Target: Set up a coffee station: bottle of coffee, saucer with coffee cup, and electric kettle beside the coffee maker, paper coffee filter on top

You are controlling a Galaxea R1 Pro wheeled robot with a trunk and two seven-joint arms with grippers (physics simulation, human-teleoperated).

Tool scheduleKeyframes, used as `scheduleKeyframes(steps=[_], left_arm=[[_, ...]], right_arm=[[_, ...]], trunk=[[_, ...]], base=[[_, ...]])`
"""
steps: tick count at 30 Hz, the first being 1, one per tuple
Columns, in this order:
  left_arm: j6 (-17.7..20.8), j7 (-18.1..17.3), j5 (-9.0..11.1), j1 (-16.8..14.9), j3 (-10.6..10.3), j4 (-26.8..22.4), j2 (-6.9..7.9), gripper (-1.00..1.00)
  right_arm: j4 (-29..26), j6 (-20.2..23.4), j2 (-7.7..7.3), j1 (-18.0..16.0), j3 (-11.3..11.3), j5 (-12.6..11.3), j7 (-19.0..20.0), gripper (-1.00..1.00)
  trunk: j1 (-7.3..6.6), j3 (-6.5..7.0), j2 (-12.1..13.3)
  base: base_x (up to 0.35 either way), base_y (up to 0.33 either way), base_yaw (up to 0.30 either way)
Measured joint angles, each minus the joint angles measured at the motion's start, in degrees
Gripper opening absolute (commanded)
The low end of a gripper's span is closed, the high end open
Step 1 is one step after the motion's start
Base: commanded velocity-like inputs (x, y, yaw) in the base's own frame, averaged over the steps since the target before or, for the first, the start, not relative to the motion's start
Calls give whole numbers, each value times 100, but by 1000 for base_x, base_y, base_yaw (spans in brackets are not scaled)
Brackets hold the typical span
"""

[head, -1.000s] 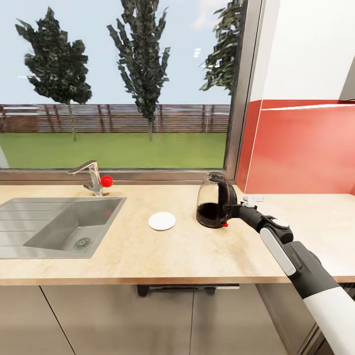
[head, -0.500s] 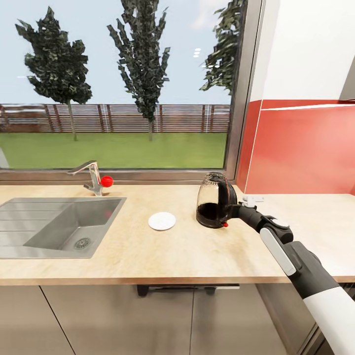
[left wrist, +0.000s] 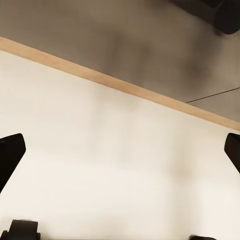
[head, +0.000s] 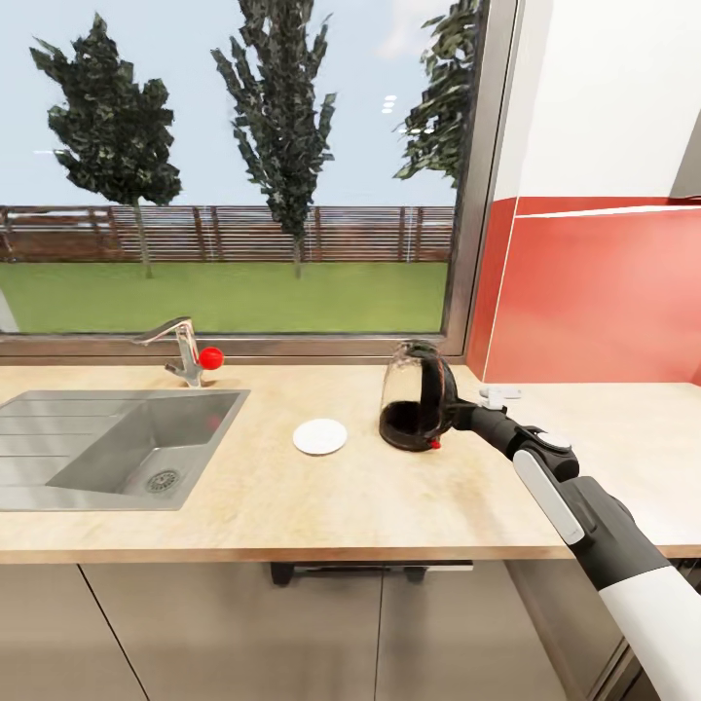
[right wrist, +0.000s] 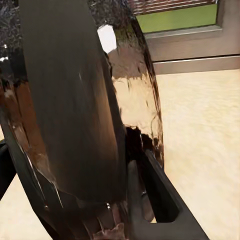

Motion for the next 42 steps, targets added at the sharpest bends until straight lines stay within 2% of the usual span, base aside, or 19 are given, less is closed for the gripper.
scheduleKeyframes(steps=[8,24,33,36,42], left_arm=[[0,-8,0,0,2,0,-1,100],[0,-9,2,0,8,0,-1,100],[0,-9,0,0,9,0,-1,100],[0,-9,0,0,14,0,-1,100],[0,-9,0,0,18,0,-1,100]], right_arm=[[0,0,0,0,0,-1,-6,-100],[-41,5,-6,0,-9,2,1,-100],[-654,149,-9,-53,-19,-19,43,-100],[-912,434,-10,-69,-21,-22,54,-100],[-1064,598,-6,-80,-22,-51,61,-100]], trunk=[[0,0,0],[-351,287,641],[-549,449,1002],[-549,449,1003],[-549,449,1003]], base=[[0,0,0],[0,0,0],[0,0,0],[0,0,0],[0,0,0]])
